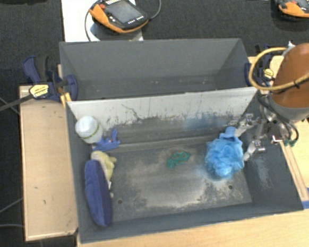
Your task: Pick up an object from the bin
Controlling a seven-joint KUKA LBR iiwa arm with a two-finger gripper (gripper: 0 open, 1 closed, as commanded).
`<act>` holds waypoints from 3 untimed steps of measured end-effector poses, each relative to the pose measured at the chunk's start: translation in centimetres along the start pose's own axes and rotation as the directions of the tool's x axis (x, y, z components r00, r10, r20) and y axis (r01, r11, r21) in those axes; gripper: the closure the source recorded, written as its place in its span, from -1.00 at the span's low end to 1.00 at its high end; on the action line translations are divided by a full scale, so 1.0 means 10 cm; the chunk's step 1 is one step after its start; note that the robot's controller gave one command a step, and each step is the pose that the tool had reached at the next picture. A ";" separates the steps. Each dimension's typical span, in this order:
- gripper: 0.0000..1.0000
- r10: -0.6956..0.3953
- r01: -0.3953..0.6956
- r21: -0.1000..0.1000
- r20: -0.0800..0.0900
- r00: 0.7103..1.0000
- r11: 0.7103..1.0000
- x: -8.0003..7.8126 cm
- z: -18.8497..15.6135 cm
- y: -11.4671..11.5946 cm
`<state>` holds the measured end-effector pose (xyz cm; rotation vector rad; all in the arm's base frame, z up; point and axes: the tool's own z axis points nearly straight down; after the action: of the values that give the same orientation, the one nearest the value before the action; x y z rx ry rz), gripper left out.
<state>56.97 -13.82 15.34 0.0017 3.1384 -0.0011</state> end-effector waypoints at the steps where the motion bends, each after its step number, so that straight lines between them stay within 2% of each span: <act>1: -1.00 0.111 -0.111 0.000 0.002 0.994 0.994 0.31 0.55 0.31; 2: 1.00 -0.091 0.091 0.005 0.014 0.996 0.996 0.53 0.81 0.41; 3: 1.00 -0.091 0.091 0.006 0.014 0.996 0.996 0.53 0.81 0.41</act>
Offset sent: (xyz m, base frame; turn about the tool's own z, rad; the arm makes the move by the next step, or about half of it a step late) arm -0.0552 0.0414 -0.0834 -0.0890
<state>51.67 -9.76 7.23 -0.1412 3.1209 -0.0089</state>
